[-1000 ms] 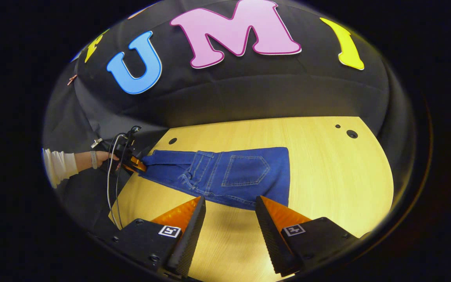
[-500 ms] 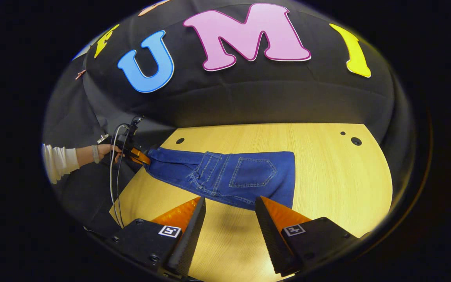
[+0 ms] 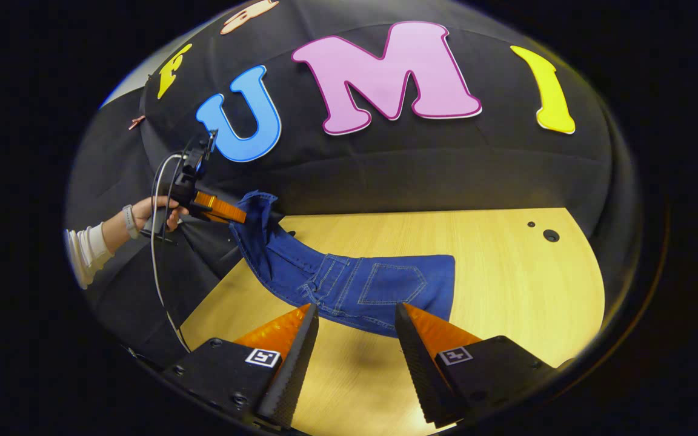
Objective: Grasp the waist and the cuffs of the jeans and fold them to make the two legs overlap; first hold the waist and fold one-third of the jeans toward the cuffs, then hold the cuffs and fold the remaining one-third in the same direction to finish folding.
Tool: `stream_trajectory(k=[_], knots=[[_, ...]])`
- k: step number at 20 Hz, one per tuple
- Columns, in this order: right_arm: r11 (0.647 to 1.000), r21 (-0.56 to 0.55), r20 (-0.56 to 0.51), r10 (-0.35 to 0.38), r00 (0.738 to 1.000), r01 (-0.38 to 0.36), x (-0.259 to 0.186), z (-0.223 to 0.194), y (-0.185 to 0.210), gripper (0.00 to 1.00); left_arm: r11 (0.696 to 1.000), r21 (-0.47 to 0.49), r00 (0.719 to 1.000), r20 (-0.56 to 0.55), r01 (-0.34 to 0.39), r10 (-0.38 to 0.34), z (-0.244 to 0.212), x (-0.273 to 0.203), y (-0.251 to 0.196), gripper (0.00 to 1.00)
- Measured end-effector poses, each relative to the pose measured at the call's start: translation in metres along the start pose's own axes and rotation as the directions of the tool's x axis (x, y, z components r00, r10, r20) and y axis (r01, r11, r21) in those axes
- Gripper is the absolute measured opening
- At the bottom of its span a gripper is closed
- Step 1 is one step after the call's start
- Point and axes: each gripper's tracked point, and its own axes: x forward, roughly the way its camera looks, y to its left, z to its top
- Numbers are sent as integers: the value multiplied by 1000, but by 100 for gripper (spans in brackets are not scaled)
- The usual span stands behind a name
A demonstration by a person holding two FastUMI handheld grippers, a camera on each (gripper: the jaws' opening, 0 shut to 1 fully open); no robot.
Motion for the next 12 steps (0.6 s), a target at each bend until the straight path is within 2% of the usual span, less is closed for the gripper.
stream_trajectory(k=[3,7,9,12], knots=[[1000,6,26,-15,1000,15,-21,5,-21,78,992,98,997,-19,80,-78,-6,19,-82,7],[998,-4,34,-55,998,55,-45,1,-63,79,970,198,988,-90,138,-122,-38,72,-158,7],[998,9,22,-70,997,70,-54,-8,-86,78,962,243,986,-142,121,-88,-67,112,-169,6],[996,33,11,-85,996,85,-63,-16,-114,79,952,305,971,-236,28,47,-131,171,-160,7]])
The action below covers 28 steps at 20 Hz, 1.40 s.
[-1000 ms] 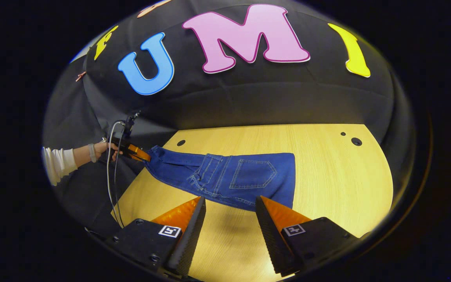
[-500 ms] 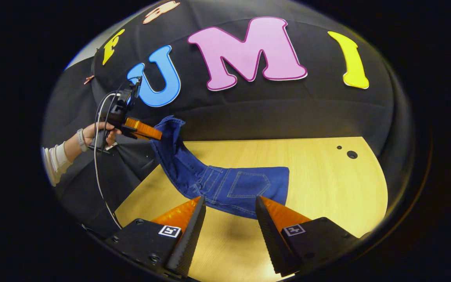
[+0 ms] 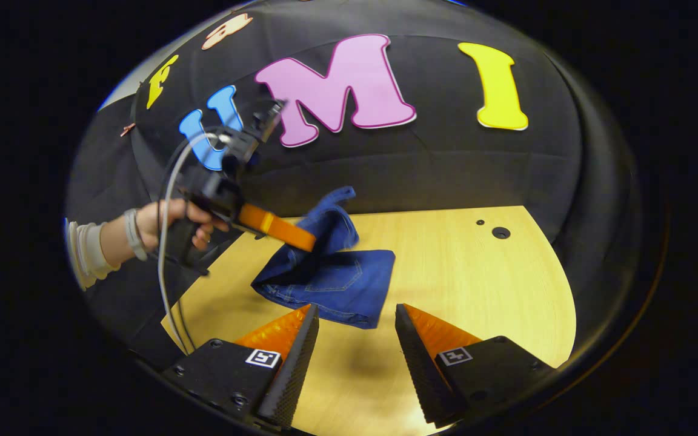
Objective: Grasp the waist and the cuffs of the jeans and fold them to make the two legs overlap; first hold the waist and fold one-third of the jeans toward the cuffs, then hold the cuffs and fold the remaining one-third in the same direction to finish folding.
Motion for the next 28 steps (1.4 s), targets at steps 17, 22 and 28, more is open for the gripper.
stream_trajectory(k=[17,22,28], knots=[[995,-78,185,-42,982,58,-87,37,-17,79,991,-86,901,413,-103,130,-12,-105,-61,97],[992,-102,268,-47,962,77,-161,56,15,83,989,-94,787,600,-113,147,-59,-237,-107,97],[973,-171,417,-73,906,157,-239,89,41,87,969,-125,675,698,-213,238,-110,-314,-133,97]])
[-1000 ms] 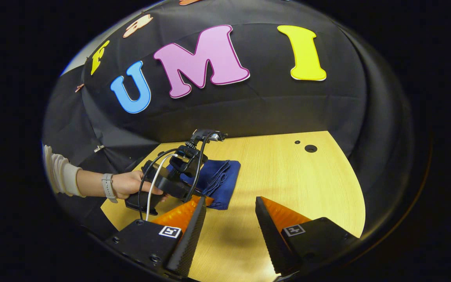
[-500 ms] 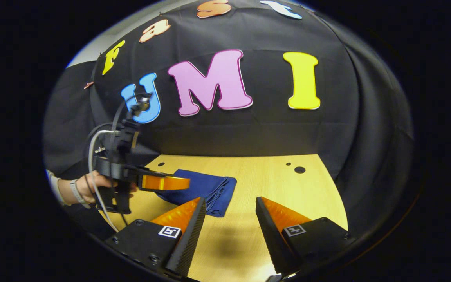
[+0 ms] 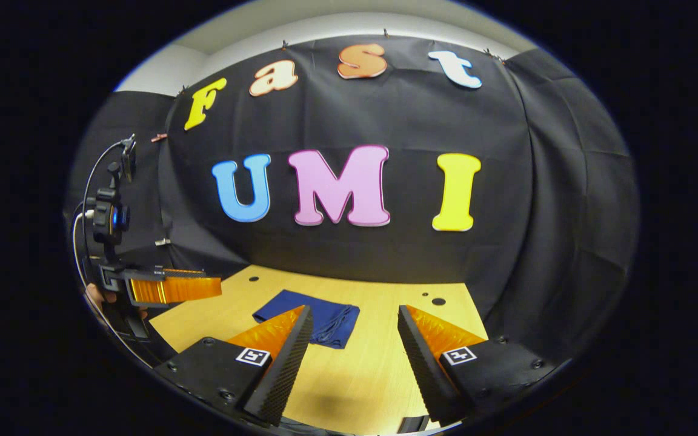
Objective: Grasp the waist and the cuffs of the jeans and fold them to make the two legs overlap; first hold the waist and fold one-third of the jeans toward the cuffs, then hold the cuffs and fold the remaining one-third in the same direction to finish folding.
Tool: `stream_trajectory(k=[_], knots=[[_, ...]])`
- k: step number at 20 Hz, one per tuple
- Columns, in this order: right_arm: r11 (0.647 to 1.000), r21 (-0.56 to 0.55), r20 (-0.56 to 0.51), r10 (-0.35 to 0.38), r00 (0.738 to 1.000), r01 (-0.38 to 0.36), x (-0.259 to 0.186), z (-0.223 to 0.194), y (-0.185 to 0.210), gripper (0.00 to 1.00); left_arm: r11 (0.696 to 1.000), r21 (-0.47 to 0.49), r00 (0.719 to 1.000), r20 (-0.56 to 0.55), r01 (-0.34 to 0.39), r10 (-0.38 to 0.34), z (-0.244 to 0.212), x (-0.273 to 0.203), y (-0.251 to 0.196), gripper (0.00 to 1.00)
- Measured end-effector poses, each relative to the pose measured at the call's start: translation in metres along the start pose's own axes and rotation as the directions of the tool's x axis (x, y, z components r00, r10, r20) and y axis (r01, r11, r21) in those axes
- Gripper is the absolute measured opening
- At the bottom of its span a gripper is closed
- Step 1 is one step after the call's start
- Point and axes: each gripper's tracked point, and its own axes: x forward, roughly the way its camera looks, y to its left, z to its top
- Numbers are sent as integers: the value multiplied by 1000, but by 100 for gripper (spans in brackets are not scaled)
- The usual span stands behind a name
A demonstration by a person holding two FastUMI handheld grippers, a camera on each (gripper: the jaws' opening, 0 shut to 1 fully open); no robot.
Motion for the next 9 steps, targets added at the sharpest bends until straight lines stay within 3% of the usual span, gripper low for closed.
stream_trajectory(k=[4,7,9], knots=[[998,-6,71,-54,996,55,-22,18,0,90,984,162,983,176,-78,49,36,-45,-23,96],[998,-38,154,-49,987,55,-30,37,-4,92,969,203,965,248,-140,88,42,-61,-44,96],[996,-73,172,-47,984,60,-38,43,-8,95,968,208,961,262,-143,86,48,-67,-61,97]])
